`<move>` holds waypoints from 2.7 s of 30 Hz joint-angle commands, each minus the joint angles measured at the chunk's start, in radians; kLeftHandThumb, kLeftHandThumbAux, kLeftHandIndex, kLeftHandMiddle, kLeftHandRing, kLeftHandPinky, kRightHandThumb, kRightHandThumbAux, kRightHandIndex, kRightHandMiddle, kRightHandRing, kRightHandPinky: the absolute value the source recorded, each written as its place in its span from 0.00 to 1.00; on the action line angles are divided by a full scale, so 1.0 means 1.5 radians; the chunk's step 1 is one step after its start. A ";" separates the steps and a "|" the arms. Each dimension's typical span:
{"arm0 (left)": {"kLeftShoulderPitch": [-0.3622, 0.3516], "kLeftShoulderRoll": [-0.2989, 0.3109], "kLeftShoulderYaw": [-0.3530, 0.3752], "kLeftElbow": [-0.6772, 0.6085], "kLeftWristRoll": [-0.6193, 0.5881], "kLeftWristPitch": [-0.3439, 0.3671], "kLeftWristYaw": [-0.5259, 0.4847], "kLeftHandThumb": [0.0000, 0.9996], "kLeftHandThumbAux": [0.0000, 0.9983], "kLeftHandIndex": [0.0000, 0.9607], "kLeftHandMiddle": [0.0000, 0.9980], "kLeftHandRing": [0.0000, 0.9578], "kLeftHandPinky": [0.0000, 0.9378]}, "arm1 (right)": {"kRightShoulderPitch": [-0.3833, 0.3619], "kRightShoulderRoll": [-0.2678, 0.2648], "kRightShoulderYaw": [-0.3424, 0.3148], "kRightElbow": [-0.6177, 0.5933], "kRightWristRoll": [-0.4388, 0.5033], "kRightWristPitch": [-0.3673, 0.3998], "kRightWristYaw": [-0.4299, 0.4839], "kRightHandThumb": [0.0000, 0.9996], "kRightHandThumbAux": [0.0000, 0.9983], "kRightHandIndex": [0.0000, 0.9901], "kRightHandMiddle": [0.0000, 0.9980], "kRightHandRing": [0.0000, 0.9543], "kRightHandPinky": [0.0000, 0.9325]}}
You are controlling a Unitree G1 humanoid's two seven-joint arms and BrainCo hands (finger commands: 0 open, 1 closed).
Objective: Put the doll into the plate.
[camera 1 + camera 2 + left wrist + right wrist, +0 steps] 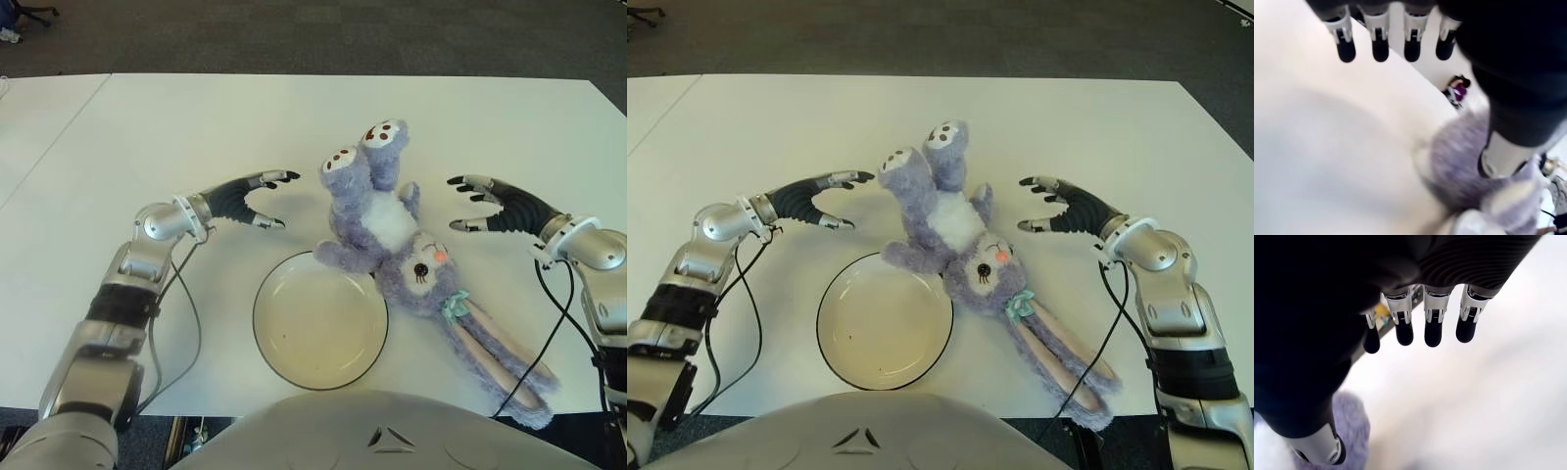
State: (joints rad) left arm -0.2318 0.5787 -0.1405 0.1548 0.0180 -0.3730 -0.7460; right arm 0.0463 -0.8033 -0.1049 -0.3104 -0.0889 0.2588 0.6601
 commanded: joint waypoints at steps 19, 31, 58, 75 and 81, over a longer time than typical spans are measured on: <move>0.050 0.019 -0.010 -0.229 -0.109 0.171 -0.092 0.22 0.52 0.00 0.00 0.00 0.00 | 0.094 -0.103 0.008 -0.156 0.003 0.115 0.130 0.10 0.52 0.00 0.00 0.00 0.00; 0.037 0.037 -0.025 -0.232 -0.114 0.178 -0.147 0.18 0.45 0.00 0.00 0.00 0.00 | 0.107 -0.118 0.016 -0.167 -0.021 0.098 0.131 0.07 0.47 0.00 0.00 0.00 0.00; -0.031 -0.105 -0.083 0.011 0.018 0.081 0.004 0.10 0.39 0.00 0.00 0.00 0.00 | 0.119 -0.099 0.026 -0.163 -0.046 0.048 0.115 0.15 0.61 0.00 0.00 0.00 0.10; -0.123 -0.238 -0.167 0.266 0.251 -0.018 0.311 0.11 0.45 0.00 0.00 0.00 0.00 | 0.106 -0.010 0.104 -0.165 -0.071 0.028 0.034 0.17 0.61 0.00 0.00 0.01 0.08; -0.153 -0.258 -0.189 0.323 0.306 -0.026 0.395 0.11 0.50 0.00 0.00 0.00 0.00 | 0.108 0.016 0.125 -0.174 -0.082 0.043 0.013 0.15 0.61 0.00 0.00 0.00 0.05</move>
State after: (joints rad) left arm -0.4484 0.2070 -0.3965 0.5822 0.4187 -0.4198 -0.1981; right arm 0.2061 -0.8111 0.0415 -0.5604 -0.2099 0.3213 0.6846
